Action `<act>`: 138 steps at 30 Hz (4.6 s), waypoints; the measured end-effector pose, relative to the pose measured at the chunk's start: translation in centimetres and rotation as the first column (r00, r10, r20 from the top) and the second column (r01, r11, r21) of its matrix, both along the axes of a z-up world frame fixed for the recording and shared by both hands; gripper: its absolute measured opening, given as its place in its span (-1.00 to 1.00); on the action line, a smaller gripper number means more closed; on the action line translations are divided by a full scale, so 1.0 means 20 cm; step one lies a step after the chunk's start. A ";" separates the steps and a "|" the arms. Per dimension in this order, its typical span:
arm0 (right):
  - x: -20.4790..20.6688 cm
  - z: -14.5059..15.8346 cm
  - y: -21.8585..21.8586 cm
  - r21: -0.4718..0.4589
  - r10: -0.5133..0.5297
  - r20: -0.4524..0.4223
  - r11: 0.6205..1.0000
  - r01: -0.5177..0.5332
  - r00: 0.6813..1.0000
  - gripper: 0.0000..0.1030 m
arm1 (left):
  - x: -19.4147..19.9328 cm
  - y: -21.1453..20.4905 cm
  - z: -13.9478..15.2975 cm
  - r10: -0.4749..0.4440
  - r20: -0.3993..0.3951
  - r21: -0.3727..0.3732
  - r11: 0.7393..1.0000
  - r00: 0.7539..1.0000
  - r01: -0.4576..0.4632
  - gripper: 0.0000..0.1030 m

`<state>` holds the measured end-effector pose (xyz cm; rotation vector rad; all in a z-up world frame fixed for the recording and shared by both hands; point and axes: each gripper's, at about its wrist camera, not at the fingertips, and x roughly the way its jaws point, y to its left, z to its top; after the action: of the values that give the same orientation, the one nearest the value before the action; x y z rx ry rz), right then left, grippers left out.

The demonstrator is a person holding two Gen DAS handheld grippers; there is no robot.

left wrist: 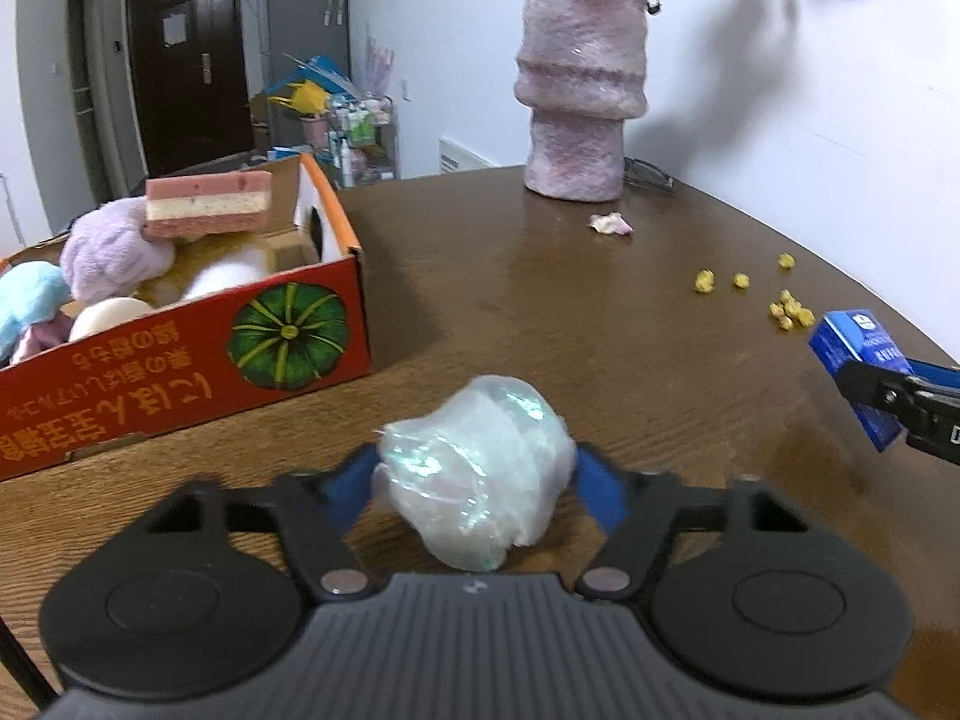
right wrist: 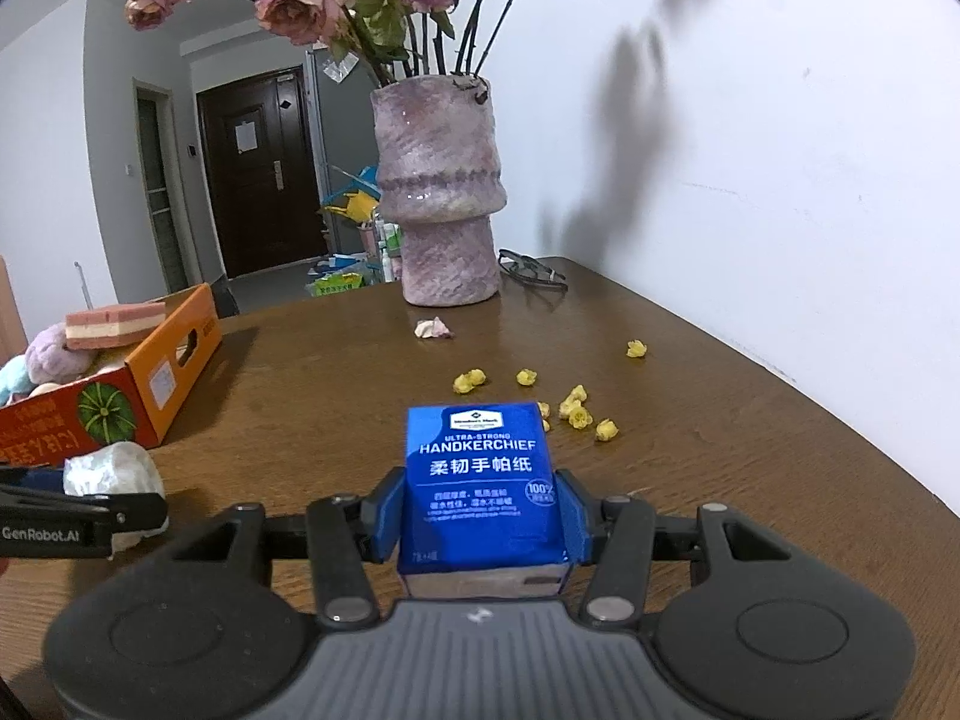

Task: Organize soft objects
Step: 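Lift the handkerchief pack with the right tool while the left tool closes on the clear plastic bag, then carry the plastic bag with the left tool while the right tool carries the handkerchief pack over the box, then open both tools to drop the bag and handkerchief pack into the box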

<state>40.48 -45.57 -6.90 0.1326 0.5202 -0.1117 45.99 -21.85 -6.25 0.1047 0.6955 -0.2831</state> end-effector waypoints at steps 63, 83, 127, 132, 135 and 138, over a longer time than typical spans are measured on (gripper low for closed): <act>-0.18 0.09 1.20 -0.098 0.244 0.153 0.968 -0.231 0.957 -0.02 | -0.47 1.00 0.23 0.309 0.182 -0.104 0.950 0.933 -0.294 -0.02; 0.05 0.16 1.44 -0.082 0.267 0.238 0.964 -0.255 0.934 -0.02 | -0.30 1.18 0.36 0.389 0.249 -0.185 0.918 0.887 -0.350 -0.02; 0.95 0.20 1.65 -0.091 0.338 0.293 0.941 -0.326 0.894 0.02 | 0.58 1.32 0.32 0.418 0.245 -0.209 0.904 0.875 -0.373 0.01; 0.96 0.20 1.63 -0.084 0.321 0.276 0.947 -0.310 0.906 0.25 | 0.58 1.32 0.31 0.409 0.224 -0.205 0.907 0.885 -0.367 0.35; 0.94 0.21 1.59 -0.065 0.297 0.285 0.954 -0.291 0.911 0.54 | 0.57 1.35 0.32 0.431 0.224 -0.215 0.897 0.874 -0.387 0.70; 0.92 0.22 1.54 -0.045 0.271 0.306 0.962 -0.270 0.913 0.77 | 0.54 1.38 0.34 0.453 0.235 -0.225 0.886 0.860 -0.405 0.96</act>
<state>58.93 -14.77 -2.44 0.0731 0.2196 0.1790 56.88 5.72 0.57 -0.1718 0.3920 0.1075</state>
